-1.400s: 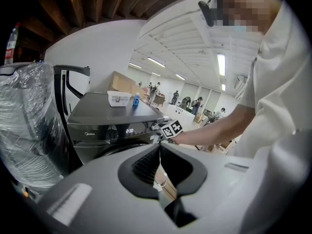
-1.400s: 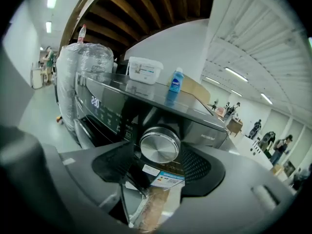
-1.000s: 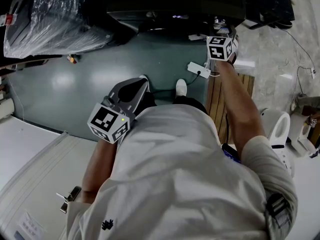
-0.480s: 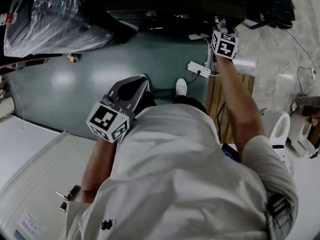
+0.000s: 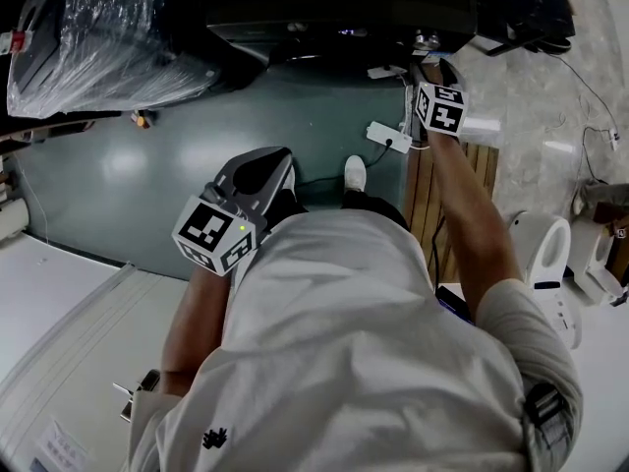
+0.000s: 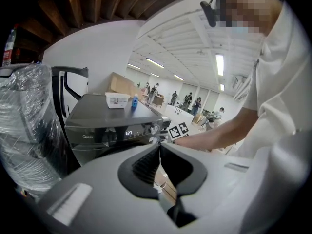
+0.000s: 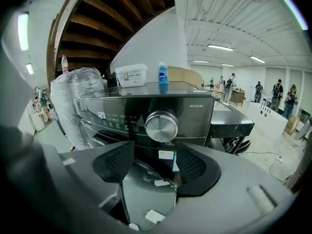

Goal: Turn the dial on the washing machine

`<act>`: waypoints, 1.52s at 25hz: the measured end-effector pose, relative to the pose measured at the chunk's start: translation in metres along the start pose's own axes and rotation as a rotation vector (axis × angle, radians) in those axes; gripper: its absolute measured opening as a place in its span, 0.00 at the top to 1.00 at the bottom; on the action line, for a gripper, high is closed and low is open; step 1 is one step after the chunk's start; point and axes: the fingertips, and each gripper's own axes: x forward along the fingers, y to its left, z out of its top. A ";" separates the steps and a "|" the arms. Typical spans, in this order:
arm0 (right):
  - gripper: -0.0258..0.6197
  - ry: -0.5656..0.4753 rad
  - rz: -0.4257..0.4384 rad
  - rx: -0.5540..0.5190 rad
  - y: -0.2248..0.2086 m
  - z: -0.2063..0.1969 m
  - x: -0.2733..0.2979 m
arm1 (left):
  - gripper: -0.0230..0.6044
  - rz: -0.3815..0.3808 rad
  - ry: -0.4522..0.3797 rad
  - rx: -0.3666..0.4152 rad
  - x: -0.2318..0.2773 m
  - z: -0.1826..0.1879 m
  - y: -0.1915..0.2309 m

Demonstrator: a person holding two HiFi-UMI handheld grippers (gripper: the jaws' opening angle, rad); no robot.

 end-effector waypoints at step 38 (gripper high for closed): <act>0.96 -0.170 0.199 0.060 0.299 -0.001 -0.315 | 0.88 -0.418 0.011 0.157 -0.126 -0.056 0.034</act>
